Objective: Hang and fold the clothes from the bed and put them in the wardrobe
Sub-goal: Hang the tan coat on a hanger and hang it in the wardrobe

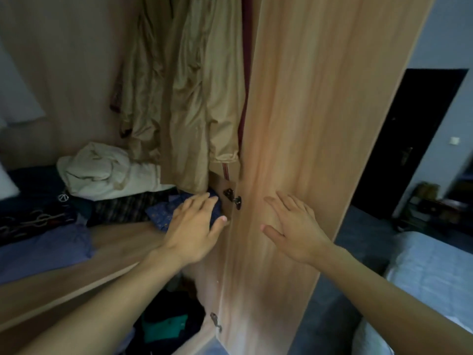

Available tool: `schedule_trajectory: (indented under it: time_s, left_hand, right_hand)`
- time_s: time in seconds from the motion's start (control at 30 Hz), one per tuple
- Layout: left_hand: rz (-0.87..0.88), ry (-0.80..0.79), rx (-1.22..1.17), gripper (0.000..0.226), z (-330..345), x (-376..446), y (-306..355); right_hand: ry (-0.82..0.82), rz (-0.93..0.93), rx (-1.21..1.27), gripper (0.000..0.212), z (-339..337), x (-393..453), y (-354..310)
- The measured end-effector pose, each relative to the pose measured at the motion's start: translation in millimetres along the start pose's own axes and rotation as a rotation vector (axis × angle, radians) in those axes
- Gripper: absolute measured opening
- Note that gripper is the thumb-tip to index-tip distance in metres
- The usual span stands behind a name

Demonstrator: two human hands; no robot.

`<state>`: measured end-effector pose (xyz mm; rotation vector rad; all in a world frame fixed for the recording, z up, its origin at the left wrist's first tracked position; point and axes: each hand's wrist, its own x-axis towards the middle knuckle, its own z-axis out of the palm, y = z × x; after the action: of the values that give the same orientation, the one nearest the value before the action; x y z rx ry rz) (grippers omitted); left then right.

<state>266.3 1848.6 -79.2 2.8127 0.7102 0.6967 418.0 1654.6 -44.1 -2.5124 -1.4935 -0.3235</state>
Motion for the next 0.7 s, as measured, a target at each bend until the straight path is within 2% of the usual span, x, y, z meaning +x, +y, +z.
schedule_trajectory:
  time_s: [0.13,0.27,0.37,0.47,0.7]
  left_hand:
    - [0.06,0.011,0.005,0.077,-9,-15,46]
    - [0.093,0.013,0.008,0.088,-7,-34,105]
    - [0.112,0.005,-0.012,0.084,5,-54,162]
    - [0.161,-0.035,0.006,0.076,27,-77,225]
    - [0.294,-0.187,-0.008,0.082,86,-104,355]
  right_hand:
    - [0.043,0.017,0.024,0.067,-16,-39,23]
    - [0.095,0.019,0.043,0.066,-33,-89,60]
    - [0.109,0.045,0.057,0.066,-43,-138,97]
    - [0.116,0.101,0.064,0.065,-48,-191,138]
    - [0.095,0.299,0.116,0.069,-52,-310,231]
